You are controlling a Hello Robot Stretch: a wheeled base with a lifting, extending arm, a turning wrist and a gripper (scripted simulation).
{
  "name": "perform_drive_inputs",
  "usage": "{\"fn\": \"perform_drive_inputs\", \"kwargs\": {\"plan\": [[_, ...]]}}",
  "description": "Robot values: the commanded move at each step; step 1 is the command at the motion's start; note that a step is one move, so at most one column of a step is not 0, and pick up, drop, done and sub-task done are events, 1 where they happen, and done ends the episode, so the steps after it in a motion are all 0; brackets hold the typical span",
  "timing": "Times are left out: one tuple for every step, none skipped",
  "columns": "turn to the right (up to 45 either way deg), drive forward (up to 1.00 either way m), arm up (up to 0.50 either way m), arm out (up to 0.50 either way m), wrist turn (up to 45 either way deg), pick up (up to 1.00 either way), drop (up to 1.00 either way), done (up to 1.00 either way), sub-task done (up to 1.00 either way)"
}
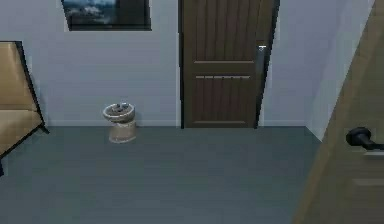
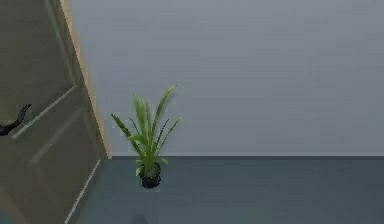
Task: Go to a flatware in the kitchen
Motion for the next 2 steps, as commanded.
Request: {"fn": "perform_drive_inputs", "kwargs": {"plan": [[12.0, 0.0, 0.0, 0.0, 0.0, 0.0, 0.0, 0.0, 0.0], [0.0, 1.0, 0.0, 0.0, 0.0, 0.0, 0.0, 0.0, 0.0]]}}
